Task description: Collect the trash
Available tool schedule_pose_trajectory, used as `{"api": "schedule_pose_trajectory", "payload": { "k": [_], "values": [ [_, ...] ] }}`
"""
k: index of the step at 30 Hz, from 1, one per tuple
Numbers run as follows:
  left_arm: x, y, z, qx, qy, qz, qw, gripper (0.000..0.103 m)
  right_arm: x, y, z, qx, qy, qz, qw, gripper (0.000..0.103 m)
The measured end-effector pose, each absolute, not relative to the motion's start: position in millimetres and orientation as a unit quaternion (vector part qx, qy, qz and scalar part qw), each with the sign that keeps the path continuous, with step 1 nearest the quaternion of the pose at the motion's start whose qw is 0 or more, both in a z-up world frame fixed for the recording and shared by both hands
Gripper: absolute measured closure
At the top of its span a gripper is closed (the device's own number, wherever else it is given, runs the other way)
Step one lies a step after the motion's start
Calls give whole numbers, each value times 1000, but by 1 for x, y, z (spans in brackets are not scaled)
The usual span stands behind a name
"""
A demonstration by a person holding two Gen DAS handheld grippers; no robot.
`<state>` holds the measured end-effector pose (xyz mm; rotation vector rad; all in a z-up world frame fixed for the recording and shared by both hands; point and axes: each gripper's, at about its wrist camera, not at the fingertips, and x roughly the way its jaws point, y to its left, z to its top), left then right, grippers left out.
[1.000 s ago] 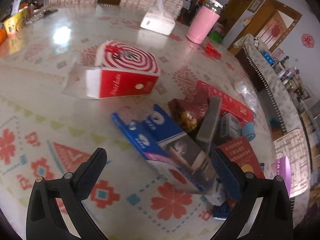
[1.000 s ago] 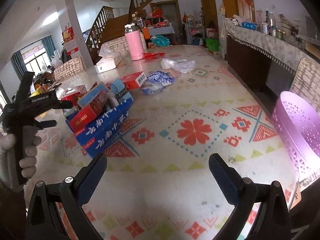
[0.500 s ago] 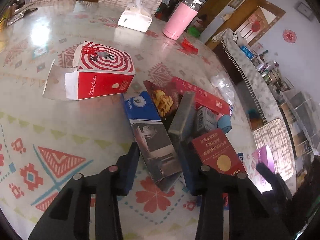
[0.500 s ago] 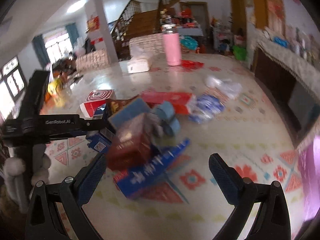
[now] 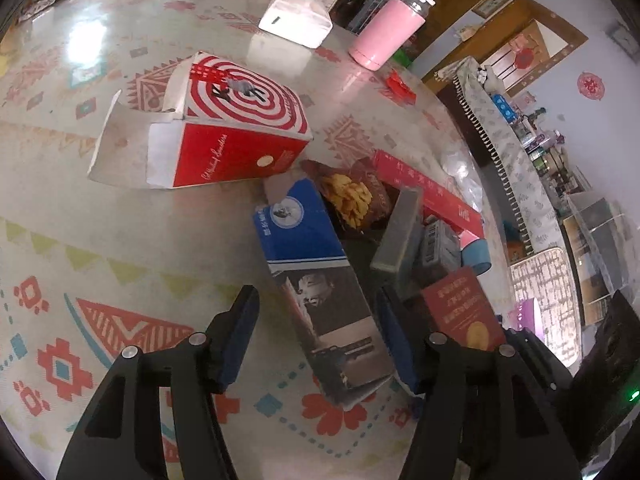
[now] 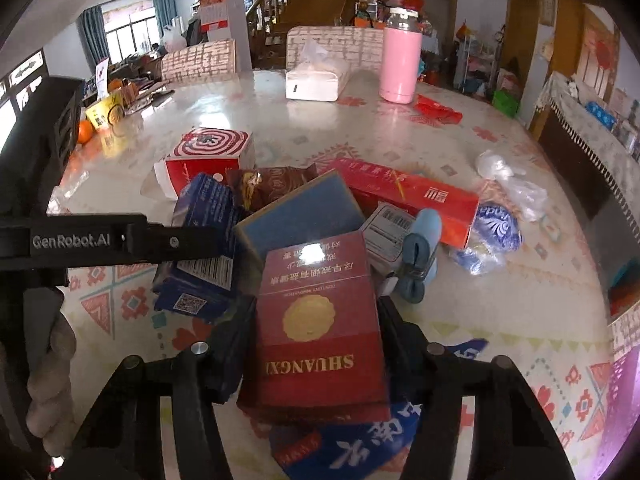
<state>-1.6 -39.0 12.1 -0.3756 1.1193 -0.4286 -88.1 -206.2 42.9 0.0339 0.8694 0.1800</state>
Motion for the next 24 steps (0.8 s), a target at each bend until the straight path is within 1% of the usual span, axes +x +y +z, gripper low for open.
{"api": "schedule_pose_trajectory", "payload": {
  "k": [1,2,6,10,13,14,15,19,24],
  "values": [
    [-4,-40,13,-171,522,-199,812,44,-90,-211,45,32,417,91,904,39],
    [-6,-43,14,-162,518,-198,816,62,-92,-213,47,41,412,92,906,39],
    [-17,-44,24,-151,503,-192,829,69,-106,-226,62,75,386,97,914,39],
    [-35,-41,42,-149,485,-192,840,69,-131,-244,80,91,355,94,926,39],
    [-56,-45,60,-129,462,-192,857,70,-151,-265,89,112,335,87,932,39],
    [-64,-49,67,-128,456,-200,858,72,-159,-274,90,122,329,82,933,39],
    [-70,-53,72,-128,452,-209,858,73,-164,-281,91,128,325,78,934,39],
    [-95,-86,97,-102,429,-237,866,72,-190,-320,85,165,316,54,933,39],
    [-109,-133,110,-89,426,-289,853,72,-226,-374,72,200,312,8,929,39]
  ]
}}
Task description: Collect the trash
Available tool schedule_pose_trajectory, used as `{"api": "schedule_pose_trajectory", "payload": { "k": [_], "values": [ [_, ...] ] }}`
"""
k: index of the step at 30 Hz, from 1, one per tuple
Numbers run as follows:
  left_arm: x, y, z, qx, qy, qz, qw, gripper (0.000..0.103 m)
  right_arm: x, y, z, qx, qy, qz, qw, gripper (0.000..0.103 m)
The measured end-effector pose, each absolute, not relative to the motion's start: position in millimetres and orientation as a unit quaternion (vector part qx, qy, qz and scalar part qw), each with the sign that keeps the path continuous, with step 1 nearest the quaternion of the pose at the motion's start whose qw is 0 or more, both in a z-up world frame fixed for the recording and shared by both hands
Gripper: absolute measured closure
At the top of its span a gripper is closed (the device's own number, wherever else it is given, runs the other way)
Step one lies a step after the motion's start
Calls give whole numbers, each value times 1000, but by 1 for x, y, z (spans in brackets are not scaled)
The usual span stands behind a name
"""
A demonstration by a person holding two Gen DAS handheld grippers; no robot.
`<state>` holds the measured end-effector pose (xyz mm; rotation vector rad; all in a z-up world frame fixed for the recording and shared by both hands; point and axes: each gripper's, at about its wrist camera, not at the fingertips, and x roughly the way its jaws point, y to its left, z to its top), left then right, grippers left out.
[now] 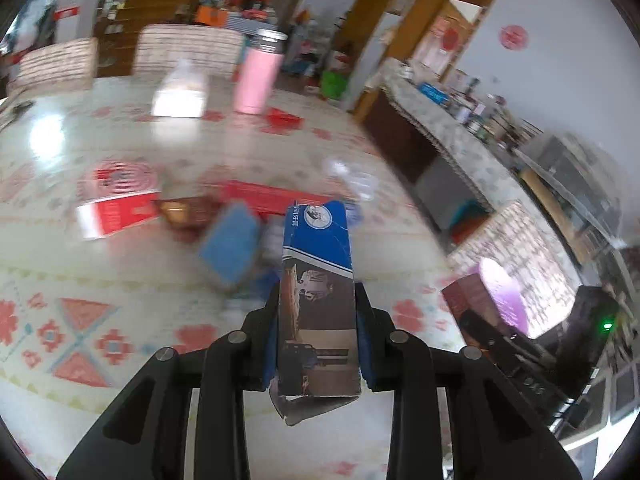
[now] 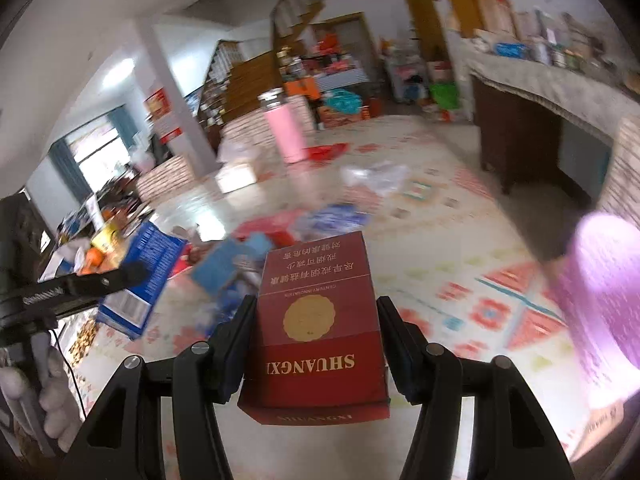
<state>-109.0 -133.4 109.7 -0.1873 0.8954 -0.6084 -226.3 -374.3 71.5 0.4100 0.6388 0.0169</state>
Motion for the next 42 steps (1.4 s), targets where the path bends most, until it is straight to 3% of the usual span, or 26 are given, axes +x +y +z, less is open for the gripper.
{"api": "schedule_pose_trajectory", "payload": {
  "k": [21,23,25,27,42],
  "values": [
    [-131,-470,124,49,440,-518,732,72,-338,-594,58,270,271,-225,896,39],
    [-131,-491,119,62,441,-517,731,65,-337,-608,54,266,275,-237,893,38],
    [-132,-499,114,65,446,-512,731,50,-334,-616,49,264,287,-248,887,25],
    [-135,-495,112,58,447,-515,729,42,-340,-618,50,270,283,-246,887,23],
    [-166,-427,141,62,412,-502,758,35,-436,-612,77,274,241,-305,880,17]
  ]
}}
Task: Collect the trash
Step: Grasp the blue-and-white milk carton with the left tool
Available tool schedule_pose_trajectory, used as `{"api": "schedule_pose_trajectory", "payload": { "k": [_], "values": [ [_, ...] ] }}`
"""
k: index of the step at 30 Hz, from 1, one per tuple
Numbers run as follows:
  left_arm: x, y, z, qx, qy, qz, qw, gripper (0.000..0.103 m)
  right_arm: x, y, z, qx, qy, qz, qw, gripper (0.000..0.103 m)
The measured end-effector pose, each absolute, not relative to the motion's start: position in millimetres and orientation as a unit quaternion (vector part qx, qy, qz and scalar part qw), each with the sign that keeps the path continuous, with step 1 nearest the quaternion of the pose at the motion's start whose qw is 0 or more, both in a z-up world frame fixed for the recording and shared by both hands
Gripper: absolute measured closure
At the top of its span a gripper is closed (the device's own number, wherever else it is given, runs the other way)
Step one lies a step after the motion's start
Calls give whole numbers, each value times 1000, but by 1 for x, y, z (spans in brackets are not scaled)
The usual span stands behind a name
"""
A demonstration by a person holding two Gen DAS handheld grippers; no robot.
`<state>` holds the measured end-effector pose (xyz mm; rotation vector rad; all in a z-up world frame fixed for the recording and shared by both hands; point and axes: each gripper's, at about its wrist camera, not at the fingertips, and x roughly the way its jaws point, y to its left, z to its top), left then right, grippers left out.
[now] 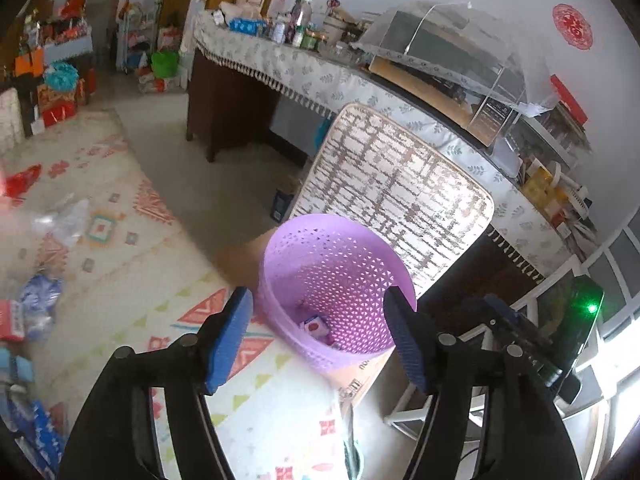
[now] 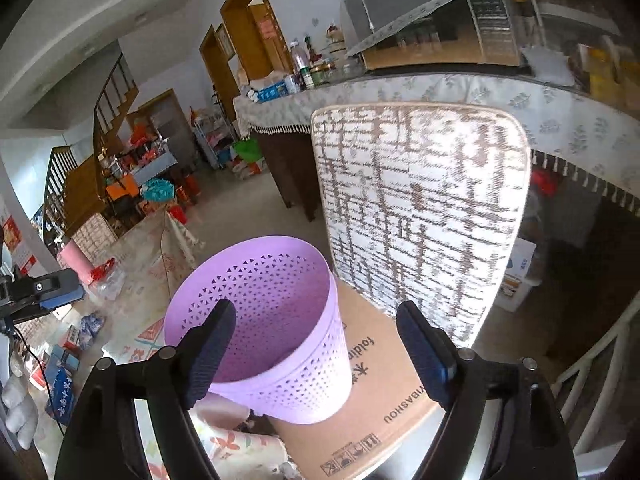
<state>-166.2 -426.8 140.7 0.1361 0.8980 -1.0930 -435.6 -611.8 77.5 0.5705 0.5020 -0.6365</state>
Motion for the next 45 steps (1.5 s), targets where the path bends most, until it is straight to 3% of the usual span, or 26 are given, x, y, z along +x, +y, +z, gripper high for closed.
{"api": "schedule_pose_trajectory", "payload": {
  "k": [12,23,41,42,44,45],
  "values": [
    [-161,-286,168,59,350,-418,836,26,-396,-546,77,249,268,-223,903,14],
    [-106,-143,130,33,372,-235,897,25,-313,-462,59,243,320,-105,910,13],
    [-111,-187,42,124,443,-312,831,25,-255,-386,42,219,375,-51,899,13],
    [-109,-187,39,124,446,-310,830,36,-254,-384,43,218,375,-50,900,13],
    [-110,-186,38,127,445,-300,834,69,-250,-378,44,213,377,-44,900,13],
    [-110,-184,38,122,448,-306,831,70,-248,-375,45,210,378,-41,901,13]
  ]
}}
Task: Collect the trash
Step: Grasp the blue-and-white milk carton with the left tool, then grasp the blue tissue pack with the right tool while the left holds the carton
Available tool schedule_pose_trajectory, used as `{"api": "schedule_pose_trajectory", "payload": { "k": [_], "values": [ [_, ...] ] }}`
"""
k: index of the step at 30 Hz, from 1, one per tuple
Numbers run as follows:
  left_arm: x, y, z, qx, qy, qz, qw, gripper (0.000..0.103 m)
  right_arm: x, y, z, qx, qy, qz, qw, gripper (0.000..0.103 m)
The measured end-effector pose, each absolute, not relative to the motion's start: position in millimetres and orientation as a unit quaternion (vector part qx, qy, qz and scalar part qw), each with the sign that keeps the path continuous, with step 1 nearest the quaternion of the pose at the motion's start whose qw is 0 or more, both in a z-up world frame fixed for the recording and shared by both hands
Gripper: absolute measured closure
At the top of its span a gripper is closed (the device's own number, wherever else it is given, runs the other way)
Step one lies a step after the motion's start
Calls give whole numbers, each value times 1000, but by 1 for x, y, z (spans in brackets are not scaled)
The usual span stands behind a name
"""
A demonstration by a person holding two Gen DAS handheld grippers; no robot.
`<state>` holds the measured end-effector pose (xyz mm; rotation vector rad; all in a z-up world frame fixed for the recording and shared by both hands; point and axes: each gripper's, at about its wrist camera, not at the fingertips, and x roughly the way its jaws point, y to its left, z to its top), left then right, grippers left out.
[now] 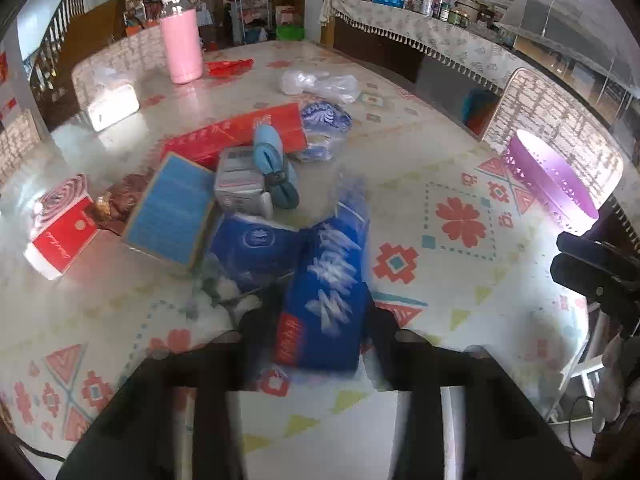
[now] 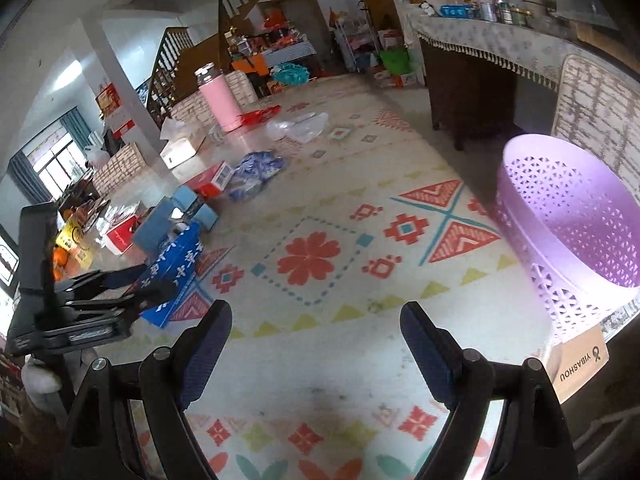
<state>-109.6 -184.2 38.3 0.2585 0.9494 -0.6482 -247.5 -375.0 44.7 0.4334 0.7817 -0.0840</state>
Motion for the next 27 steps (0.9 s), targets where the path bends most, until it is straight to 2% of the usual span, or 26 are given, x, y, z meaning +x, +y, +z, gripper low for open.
{"api": "schedule_pose_trajectory", "payload": {
  "k": [8,13,27],
  "values": [
    [-127,-126,81,0,424,-346,837,70,-223,-349,45,191,392,0,900,13],
    [-132,-77,103,-21,386,-295,874,70,-200,-320,45,178,402,39,897,13],
    [-118,2,85,-47,391,-210,895,70,-102,-224,28,159,458,92,870,13]
  ]
}}
